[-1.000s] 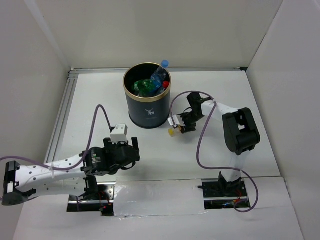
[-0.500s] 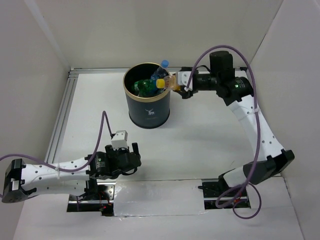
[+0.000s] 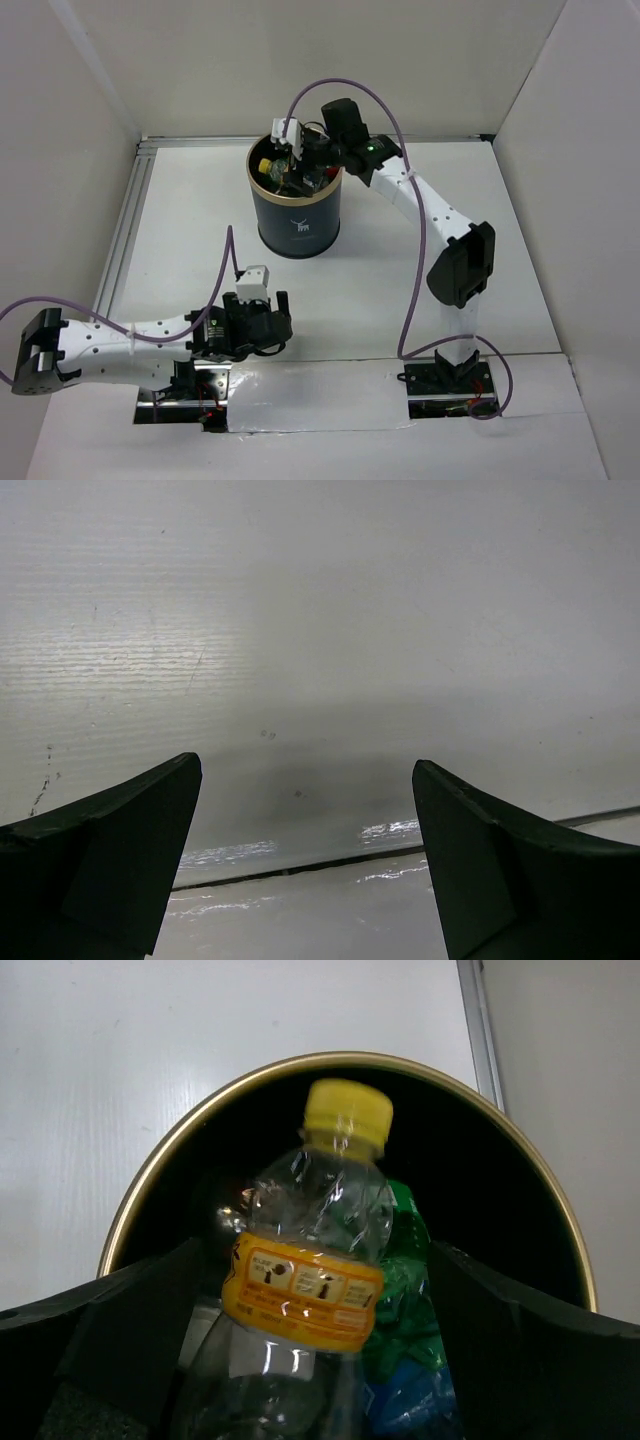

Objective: Put the plastic bottles in the bin

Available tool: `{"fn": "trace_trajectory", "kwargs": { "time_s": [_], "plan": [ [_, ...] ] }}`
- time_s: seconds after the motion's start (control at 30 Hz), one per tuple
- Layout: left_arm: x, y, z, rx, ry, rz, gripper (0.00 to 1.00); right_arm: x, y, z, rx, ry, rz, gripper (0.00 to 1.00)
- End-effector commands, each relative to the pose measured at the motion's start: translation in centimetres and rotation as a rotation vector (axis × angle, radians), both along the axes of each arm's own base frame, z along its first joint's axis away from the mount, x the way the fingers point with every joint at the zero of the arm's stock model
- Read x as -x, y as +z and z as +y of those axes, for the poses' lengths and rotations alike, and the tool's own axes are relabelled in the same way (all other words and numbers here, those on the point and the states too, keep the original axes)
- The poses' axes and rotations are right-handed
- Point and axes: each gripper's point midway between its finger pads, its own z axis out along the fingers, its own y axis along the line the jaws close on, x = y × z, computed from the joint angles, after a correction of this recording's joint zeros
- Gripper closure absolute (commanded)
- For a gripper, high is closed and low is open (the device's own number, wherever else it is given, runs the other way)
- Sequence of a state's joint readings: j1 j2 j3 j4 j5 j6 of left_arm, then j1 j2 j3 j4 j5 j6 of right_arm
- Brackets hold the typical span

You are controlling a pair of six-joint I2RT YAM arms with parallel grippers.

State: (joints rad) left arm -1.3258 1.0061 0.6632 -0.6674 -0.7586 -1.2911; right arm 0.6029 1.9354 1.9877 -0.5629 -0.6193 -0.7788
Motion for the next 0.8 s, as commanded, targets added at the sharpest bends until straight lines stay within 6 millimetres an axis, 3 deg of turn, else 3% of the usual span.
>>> {"fn": "trace_trajectory", "kwargs": {
  "time_s": [0.0,0.03,0.07,0.23,0.3,0.37,0.4,0.43,0.47,0.5,0.53,0.57,0.6,0.63,0.67,0.7,0.73,0.77],
  "plan": [
    [-0.6,1.9,-1.3,0.071,0.024,-0.049,0.00,1.7,8.2,-0.9,-0.115,-0.037,-0.075,0.00],
    [-0.5,2.0,-1.4,0.069,0.018,-0.059,0.00,1.4,8.1,-1.3,-0.119,-0.051,-0.063,0.00],
    [-0.5,1.8,-1.4,0.060,0.018,-0.057,0.00,2.1,10.2,-1.7,-0.150,-0.055,-0.084,0.00],
    [-0.5,2.4,-2.3,0.048,-0.011,-0.066,0.00,3.0,14.5,-4.2,-0.229,-0.179,-0.072,0.00],
    [-0.7,3.1,-2.7,0.049,-0.015,-0.079,0.00,3.1,16.1,-6.6,-0.257,-0.257,-0.072,0.00],
    [-0.8,3.6,-3.1,0.062,-0.022,-0.087,0.00,2.0,15.9,-9.4,-0.255,-0.388,-0.043,0.00],
    [-1.1,4.2,-3.5,0.072,-0.024,-0.104,0.00,2.4,16.2,-10.9,-0.269,-0.451,-0.009,0.00],
    [-0.9,4.3,-3.7,0.075,-0.039,-0.108,0.00,2.2,15.9,-12.3,-0.269,-0.515,0.011,0.00],
    [-0.7,4.6,-4.4,0.086,-0.063,-0.118,0.00,0.9,13.5,-14.9,-0.231,-0.648,0.052,0.00],
    [-0.9,4.8,-4.5,0.089,-0.062,-0.133,0.00,1.7,14.1,-17.0,-0.257,-0.726,0.046,0.00],
    [-0.8,5.1,-4.8,0.088,-0.082,-0.148,0.00,1.4,10.1,-19.2,-0.203,-0.851,0.106,0.00],
    [-0.7,5.6,-5.6,0.117,-0.098,-0.161,0.00,1.5,9.2,-21.2,-0.199,-0.923,0.101,0.00],
    [-0.6,5.4,-5.9,0.121,-0.115,-0.161,0.00,3.2,11.4,-23.1,-0.296,-0.983,0.062,0.00],
    [-0.7,5.7,-6.2,0.117,-0.133,-0.175,0.00,3.9,10.9,-24.7,-0.310,-1.039,0.047,0.00],
    [-0.4,5.6,-6.5,0.119,-0.152,-0.180,0.00,4.4,7.5,-26.2,-0.260,-1.105,0.062,0.00],
    [-0.5,6.1,-7.0,0.142,-0.158,-0.192,0.00,6.5,9.0,-27.8,-0.320,-1.125,0.008,0.00],
    [-0.1,6.1,-7.4,0.142,-0.183,-0.192,0.00,7.5,8.0,-28.6,-0.324,-1.153,0.019,0.00],
    [-0.2,5.9,-7.4,0.124,-0.191,-0.194,0.00,8.1,4.7,-29.8,-0.269,-1.204,0.043,0.00]
  ]
}}
